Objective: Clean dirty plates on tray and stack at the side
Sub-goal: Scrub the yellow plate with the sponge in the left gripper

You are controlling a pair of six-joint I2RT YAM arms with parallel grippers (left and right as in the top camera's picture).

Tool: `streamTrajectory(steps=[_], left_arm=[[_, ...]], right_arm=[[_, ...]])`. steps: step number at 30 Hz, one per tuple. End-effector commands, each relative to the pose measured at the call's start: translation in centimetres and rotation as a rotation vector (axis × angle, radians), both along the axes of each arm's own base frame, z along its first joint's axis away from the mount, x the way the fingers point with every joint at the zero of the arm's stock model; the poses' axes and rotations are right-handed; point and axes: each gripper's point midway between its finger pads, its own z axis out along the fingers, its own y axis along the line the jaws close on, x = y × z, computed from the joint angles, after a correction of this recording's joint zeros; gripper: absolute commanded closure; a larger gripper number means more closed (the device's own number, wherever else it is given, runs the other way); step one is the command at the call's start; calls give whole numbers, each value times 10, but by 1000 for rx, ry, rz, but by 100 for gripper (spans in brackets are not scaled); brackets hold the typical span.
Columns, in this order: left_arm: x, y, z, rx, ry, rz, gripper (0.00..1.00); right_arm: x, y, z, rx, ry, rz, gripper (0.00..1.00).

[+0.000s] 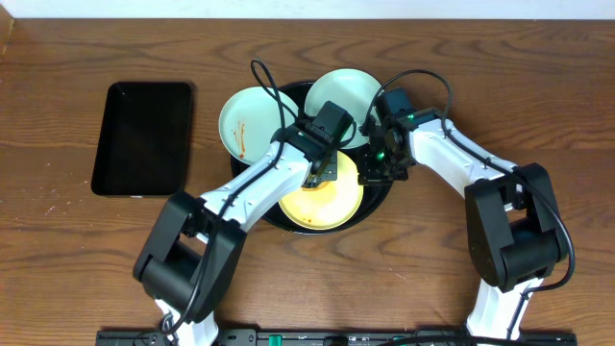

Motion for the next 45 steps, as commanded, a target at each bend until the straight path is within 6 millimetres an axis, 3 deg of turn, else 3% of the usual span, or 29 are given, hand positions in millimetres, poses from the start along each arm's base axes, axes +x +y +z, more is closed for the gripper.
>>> streamTrajectory(steps=[1,6,12,16,19,22,25,29,33,36,39,43,45], left_arm=[[-12,13,-36,83,79,-14,92],[-39,9,-63,56,235,-35,93],[-76,-6,-61,-54,416,-56,92],[-101,-33,-51,-225,544,-131,93],[-103,-40,-47,-267,561,-142,92],[-89,-40,-46,-278,515,-155,92],[-59,-27,-48,-239,414,-121,92],[-14,12,-54,-58,223,-30,92],[8,45,-51,117,103,48,93],[6,61,-49,199,95,95,93],[-9,69,-50,229,154,114,93],[-39,69,-47,213,292,101,93],[-48,68,-34,201,332,98,93]], right_arm=[[5,-1,8,5,-27,7,99],[5,-1,8,5,-26,7,99],[6,0,8,5,-27,7,99],[5,0,8,5,-27,7,99],[5,0,8,6,-27,7,99],[5,0,8,6,-27,7,99],[5,0,8,5,-26,8,99],[5,0,8,6,-26,9,99],[5,0,8,5,-25,9,99],[5,0,8,5,-25,9,99],[4,0,8,5,-24,9,99],[5,0,8,5,-27,9,99],[7,1,8,8,-34,9,99]])
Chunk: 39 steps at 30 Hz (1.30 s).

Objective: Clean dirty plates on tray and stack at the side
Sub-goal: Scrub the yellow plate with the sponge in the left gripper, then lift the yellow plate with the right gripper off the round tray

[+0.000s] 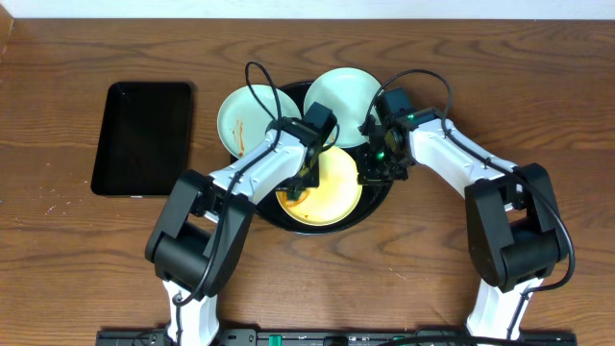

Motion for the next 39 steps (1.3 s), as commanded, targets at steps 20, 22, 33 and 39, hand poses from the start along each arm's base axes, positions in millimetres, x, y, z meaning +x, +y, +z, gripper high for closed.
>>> streamTrajectory(steps=[20,22,33,39], left_arm=[[14,48,147,-133,-268,148,93],[15,49,147,-132,-270,152,93],[21,56,148,-135,-286,173,93],[31,70,150,-137,-310,219,93]], right_arm=[[5,27,-12,-45,-88,81,99],[6,24,-12,-46,-82,67,99],[15,-3,45,-33,-172,39,99],[25,-40,107,-174,-375,-23,99]])
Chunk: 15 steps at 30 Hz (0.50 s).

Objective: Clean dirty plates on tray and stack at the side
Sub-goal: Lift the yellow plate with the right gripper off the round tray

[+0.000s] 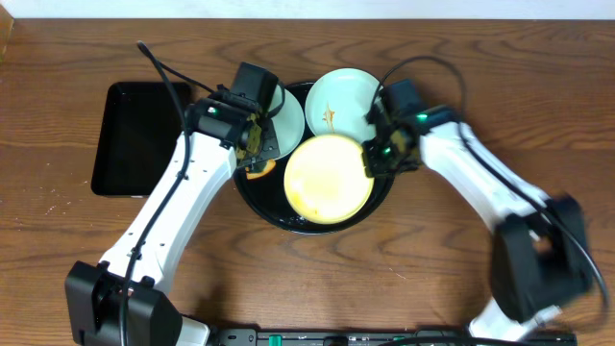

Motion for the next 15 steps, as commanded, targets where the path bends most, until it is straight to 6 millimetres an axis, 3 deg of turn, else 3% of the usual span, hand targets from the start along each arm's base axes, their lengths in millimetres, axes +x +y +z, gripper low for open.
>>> streamTrajectory(steps=[1,8,15], left_arm=[[8,15,2,10,-22,49,93],[23,42,5,-2,-59,133,93],[29,56,7,-5,-77,175,92]], right_arm=[[14,-28,45,-102,-174,-46,99],[25,-69,86,-309,-365,-162,99],[31,-81,107,-511,-503,-239,99]])
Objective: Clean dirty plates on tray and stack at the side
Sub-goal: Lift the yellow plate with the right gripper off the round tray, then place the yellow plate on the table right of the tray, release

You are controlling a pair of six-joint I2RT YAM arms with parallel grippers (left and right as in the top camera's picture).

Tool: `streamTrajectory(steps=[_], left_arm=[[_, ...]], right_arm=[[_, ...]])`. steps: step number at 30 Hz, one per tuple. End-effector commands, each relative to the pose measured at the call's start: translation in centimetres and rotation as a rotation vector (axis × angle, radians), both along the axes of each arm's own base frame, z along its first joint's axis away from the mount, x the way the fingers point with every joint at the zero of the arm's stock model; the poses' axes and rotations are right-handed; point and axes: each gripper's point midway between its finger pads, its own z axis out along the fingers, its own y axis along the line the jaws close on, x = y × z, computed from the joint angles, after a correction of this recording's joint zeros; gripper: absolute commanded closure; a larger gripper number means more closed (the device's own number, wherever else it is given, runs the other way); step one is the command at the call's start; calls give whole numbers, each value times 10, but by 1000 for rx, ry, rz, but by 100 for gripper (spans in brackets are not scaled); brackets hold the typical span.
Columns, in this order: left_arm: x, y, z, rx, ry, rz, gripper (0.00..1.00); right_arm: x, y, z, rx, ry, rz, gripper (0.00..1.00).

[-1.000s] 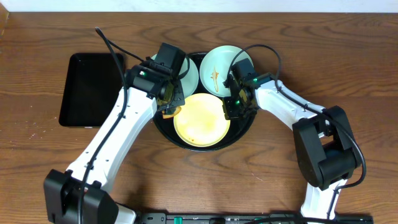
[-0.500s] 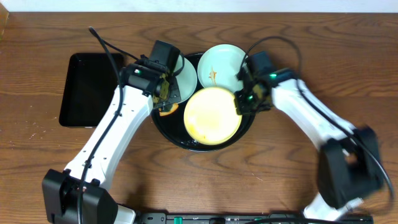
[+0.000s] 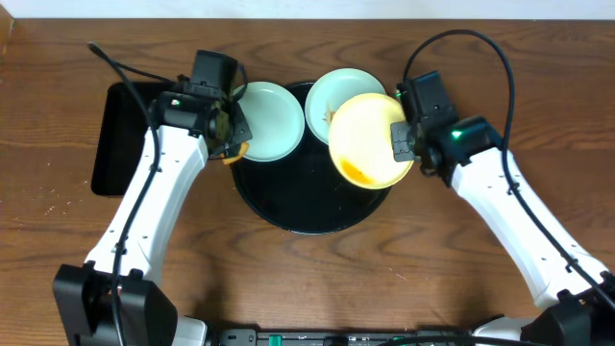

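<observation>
A yellow plate [image 3: 363, 135] hangs tilted over the right rim of the round black tray [image 3: 288, 207], with an orange smear on its near edge. My right gripper [image 3: 400, 144] is shut on the plate's right rim. Two pale green plates lean on the tray's far edge: the left one [image 3: 271, 120] and the right one [image 3: 338, 91], partly covered by the yellow plate. My left gripper [image 3: 232, 144] sits just off the tray's upper-left rim, beside the left green plate, shut on a small orange wiping pad [image 3: 237, 155].
A flat black rectangular tray [image 3: 120, 144] lies on the wooden table to the left, partly under my left arm. Bare tabletop stretches along the front and to the far right.
The yellow plate lay flat in the tray; now it is raised and tilted, shifted up and right in my right gripper. My left gripper moved left, off the tray rim, with the orange pad.
First my left gripper was over the yellow plate in the tray, my right gripper at the plate's right rim. Then the left one rested on the plate's smeared left part. Later it stood at the tray's left rim. Now the plate is lifted clear.
</observation>
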Motion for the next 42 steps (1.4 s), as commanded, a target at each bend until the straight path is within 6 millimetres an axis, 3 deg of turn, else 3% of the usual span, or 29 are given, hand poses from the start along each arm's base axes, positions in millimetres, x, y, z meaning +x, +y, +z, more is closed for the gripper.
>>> streamTrajectory(steps=[1,16,22,27,34,42], left_arm=[[2,7,1,11,-9,26,93],[4,6,1,10,-15,26,92],[4,6,1,10,-15,26,92],[4,6,2,10,-15,26,92],[4,6,2,10,-18,26,92],[5,6,2,10,-19,26,92]], right_arm=[[6,-14,28,-145,-138,-88,99],[-21,25,93,-499,-473,-103,99],[-28,34,105,-535,-533,-104,99],[-29,39,102,-510,-526,-90,99],[-26,57,69,-332,-387,1,99],[-26,25,28,-173,-159,-75,99]])
